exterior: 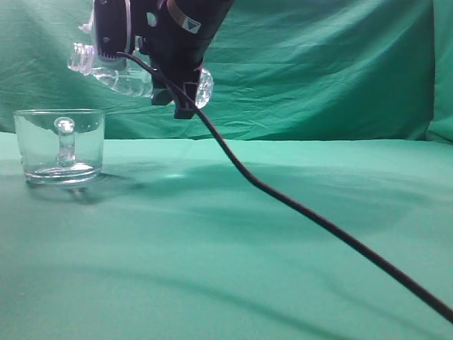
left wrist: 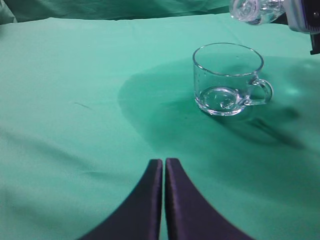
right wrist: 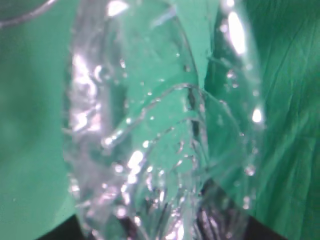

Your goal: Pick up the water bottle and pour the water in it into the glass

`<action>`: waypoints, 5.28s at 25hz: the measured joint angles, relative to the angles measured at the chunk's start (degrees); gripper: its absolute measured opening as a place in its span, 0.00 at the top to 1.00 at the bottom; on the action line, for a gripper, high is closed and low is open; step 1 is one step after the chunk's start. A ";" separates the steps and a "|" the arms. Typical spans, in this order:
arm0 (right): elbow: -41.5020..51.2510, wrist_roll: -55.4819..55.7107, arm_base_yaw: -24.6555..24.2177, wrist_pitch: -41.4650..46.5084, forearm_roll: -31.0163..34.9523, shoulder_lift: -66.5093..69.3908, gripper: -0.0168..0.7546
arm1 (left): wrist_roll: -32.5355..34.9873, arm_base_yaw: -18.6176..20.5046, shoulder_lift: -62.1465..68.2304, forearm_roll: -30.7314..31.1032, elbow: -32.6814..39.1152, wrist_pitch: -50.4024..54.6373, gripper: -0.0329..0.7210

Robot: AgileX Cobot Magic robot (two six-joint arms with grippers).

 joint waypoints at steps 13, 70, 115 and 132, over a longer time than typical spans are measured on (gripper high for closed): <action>0.00 -0.11 0.00 2.20 -8.57 0.00 0.60 | 0.00 0.00 0.00 0.00 0.00 0.00 0.96; -0.09 57.76 0.00 -5.72 -3.56 -3.33 0.60 | 0.00 0.00 0.00 0.00 0.00 0.00 0.96; 48.99 16.03 -39.84 -71.89 33.45 -8.72 0.60 | 0.00 0.00 0.00 0.00 0.00 0.00 0.96; 48.99 23.85 -39.84 -73.02 33.34 -12.67 0.11 | 0.00 0.00 0.00 0.00 0.00 0.00 0.96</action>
